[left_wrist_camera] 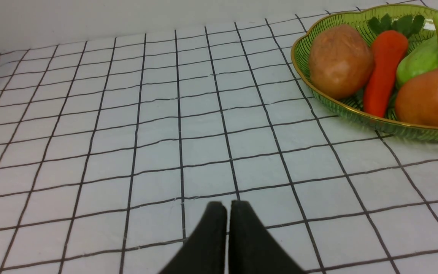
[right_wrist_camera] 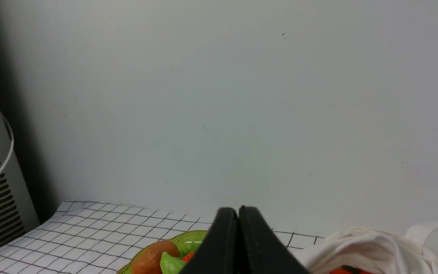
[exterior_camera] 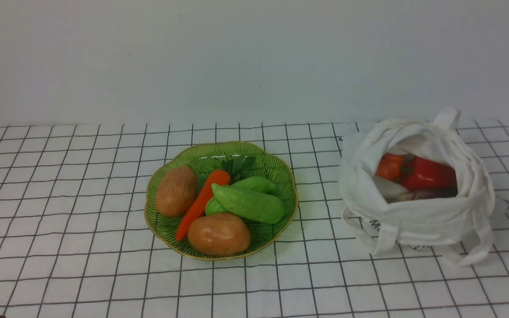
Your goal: Take vegetables from bag on white checkered tablecloth place on plate.
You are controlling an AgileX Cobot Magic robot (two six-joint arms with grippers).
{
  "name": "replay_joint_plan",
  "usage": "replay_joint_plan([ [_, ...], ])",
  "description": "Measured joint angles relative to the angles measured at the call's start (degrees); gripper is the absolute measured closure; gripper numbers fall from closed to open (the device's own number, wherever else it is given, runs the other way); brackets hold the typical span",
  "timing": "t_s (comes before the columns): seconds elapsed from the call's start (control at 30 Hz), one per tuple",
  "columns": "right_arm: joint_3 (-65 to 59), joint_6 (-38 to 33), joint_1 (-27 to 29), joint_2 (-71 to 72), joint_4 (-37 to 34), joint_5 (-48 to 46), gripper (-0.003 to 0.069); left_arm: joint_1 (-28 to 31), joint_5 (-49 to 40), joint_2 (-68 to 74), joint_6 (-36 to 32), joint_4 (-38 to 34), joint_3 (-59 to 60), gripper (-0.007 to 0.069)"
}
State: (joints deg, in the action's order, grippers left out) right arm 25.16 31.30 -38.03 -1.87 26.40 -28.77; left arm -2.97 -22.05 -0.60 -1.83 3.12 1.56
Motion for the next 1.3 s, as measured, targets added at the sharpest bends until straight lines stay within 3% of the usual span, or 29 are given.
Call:
replay_joint_plan([
  [0.17,0.0,-3.7,0.0,0.0,-4.8,-0.1,0.0671,0.0,0.0,0.0,0.0,0.0,0.0,0.0633],
  [0.23,0.0,-12.0,0.0,0.0,-11.2,-0.1,0.0671,0.0,0.0,0.0,0.0,0.0,0.0,0.0633],
  [0.27,0.0,-12.0,0.0,0.0,-11.7,-0.1,0.0671,0.0,0.0,0.0,0.0,0.0,0.0,0.0633],
  [0.3,0.0,-17.8,0.0,0.0,-15.7,-0.1,0.0671,0.0,0.0,0.0,0.0,0.0,0.0,0.0633],
  [0.37,0.0,-21.6,0.0,0.0,-18.6,-0.1,0.0671,0.0,0.0,0.0,0.0,0.0,0.0,0.0633],
  [0.67,0.0,-23.8,0.3,0.1,-20.3,-0.5,0.0671,0.0,0.0,0.0,0.0,0.0,0.0,0.0633],
  [0.8,-2.8,-23.8,9.4,0.7,-20.3,-0.4,0.0671,0.0,0.0,0.0,0.0,0.0,0.0,0.0633],
  [0.93,-10.5,-23.9,23.5,1.0,-20.1,-0.3,0.0671,0.0,0.0,0.0,0.0,0.0,0.0,0.0633],
  [1.07,-19.4,-23.9,33.2,2.4,-19.6,0.6,0.0671,0.0,0.0,0.0,0.0,0.0,0.0,0.0633],
  [1.13,-25.0,-23.9,36.8,2.4,-19.7,1.4,0.0671,0.0,0.0,0.0,0.0,0.0,0.0,0.0633],
  [1.3,-26.2,-23.9,38.7,2.6,-20.0,5.7,0.0671,0.0,0.0,0.0,0.0,0.0,0.0,0.0633],
])
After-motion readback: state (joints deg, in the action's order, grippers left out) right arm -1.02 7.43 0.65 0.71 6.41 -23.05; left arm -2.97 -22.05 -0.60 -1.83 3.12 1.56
